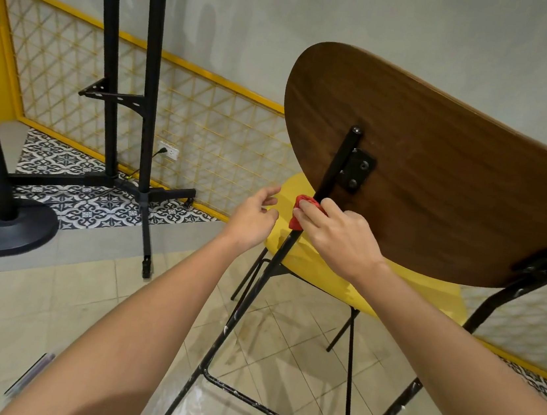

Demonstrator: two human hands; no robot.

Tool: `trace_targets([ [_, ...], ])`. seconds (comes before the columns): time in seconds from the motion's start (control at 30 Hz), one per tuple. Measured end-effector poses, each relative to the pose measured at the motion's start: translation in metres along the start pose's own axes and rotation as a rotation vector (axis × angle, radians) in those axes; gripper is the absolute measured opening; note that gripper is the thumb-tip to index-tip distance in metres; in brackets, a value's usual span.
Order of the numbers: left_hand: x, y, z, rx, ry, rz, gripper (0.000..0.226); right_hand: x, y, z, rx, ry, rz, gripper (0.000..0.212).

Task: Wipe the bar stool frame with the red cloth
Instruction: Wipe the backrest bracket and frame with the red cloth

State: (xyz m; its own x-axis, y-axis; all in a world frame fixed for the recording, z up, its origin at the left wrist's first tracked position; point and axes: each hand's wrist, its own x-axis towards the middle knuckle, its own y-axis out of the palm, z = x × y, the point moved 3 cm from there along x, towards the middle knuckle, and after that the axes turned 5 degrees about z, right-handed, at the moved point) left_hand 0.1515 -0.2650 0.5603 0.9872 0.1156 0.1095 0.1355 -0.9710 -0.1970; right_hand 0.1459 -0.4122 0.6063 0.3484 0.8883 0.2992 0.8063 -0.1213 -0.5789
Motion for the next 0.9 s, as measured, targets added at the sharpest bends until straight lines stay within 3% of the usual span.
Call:
trace_targets([
  [0.1,0.000,-0.004,-0.004,-0.001,-0.004,-0.006,0.048,-0.003,-0.007,-0.010,-0.033,-0.022,-0.064,0.032],
  [0.23,0.001,-0.007,-0.012,-0.013,0.015,-0.012,0.046,-0.006,-0.017,-0.027,-0.020,0.030,-0.137,0.038],
  [0.43,0.000,0.001,-0.024,-0.060,0.033,-0.011,0.042,-0.008,-0.024,-0.027,-0.020,-0.017,-0.079,0.034],
  [0.6,-0.001,0.009,-0.036,-0.049,0.063,0.001,0.041,-0.009,-0.041,-0.046,-0.005,0.113,-0.186,0.030],
  [0.8,-0.002,0.010,-0.041,-0.016,0.055,0.001,0.038,-0.012,-0.030,-0.034,0.036,0.094,-0.049,0.044],
  [0.9,-0.003,0.010,-0.041,-0.031,0.057,0.001,0.038,-0.010,-0.036,-0.036,0.031,0.084,-0.078,0.039],
])
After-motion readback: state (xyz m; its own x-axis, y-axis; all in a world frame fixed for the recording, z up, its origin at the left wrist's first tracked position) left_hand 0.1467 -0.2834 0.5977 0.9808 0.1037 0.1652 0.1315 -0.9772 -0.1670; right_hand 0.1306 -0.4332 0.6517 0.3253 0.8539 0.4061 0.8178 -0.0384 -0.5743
